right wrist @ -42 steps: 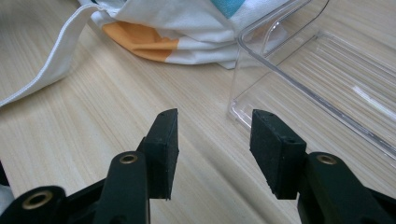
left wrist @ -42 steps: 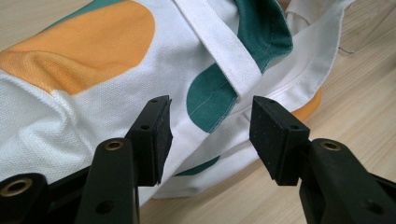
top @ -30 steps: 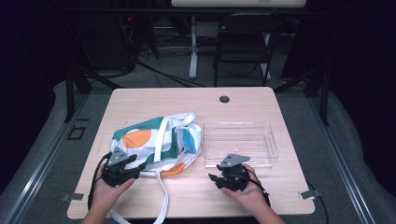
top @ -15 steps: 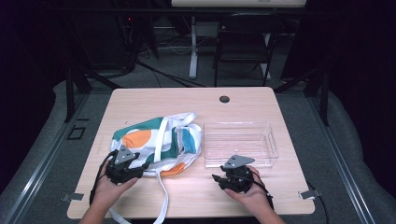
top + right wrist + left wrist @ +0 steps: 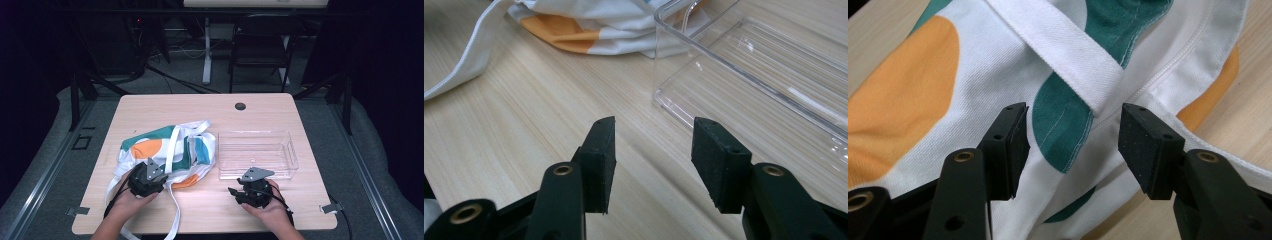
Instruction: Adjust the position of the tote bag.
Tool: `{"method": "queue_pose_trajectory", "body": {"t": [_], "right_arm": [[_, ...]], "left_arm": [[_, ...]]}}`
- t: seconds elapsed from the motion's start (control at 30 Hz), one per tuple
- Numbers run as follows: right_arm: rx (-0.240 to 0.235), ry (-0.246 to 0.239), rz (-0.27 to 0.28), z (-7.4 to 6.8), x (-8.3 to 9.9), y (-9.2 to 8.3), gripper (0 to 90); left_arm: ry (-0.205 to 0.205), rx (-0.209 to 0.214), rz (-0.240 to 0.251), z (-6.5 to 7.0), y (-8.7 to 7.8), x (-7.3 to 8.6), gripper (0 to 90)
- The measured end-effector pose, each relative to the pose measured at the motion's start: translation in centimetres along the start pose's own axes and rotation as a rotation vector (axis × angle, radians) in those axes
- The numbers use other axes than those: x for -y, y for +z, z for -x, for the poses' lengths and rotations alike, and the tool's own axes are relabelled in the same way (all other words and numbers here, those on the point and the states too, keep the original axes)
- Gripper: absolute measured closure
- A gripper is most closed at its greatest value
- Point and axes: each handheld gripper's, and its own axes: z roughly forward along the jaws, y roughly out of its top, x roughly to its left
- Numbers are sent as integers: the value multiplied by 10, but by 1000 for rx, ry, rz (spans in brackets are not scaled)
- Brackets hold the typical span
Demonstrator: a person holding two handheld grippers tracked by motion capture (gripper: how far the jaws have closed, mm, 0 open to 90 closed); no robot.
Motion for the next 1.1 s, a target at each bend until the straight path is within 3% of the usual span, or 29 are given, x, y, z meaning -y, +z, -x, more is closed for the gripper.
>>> {"method": "queue_pose_trajectory", "body": {"t": [0.1,0.3,0.53,0.77,0.9,1.1], "right_arm": [[0,3,-3,0,1,0,520],[9,7,-1,1,2,-1,515],[9,11,-3,1,3,-1,514],[9,14,1,0,4,-1,514],[11,11,-4,0,4,-1,514],[11,11,-4,0,4,-1,515]], "left_arm": [[25,-7,1,4,2,-3,464],[37,-32,-17,9,8,-8,504],[93,-44,30,16,3,-15,546],[154,-58,-7,22,11,-17,571],[170,-72,-17,22,15,-18,575],[164,-76,-34,17,21,-16,611]]}}
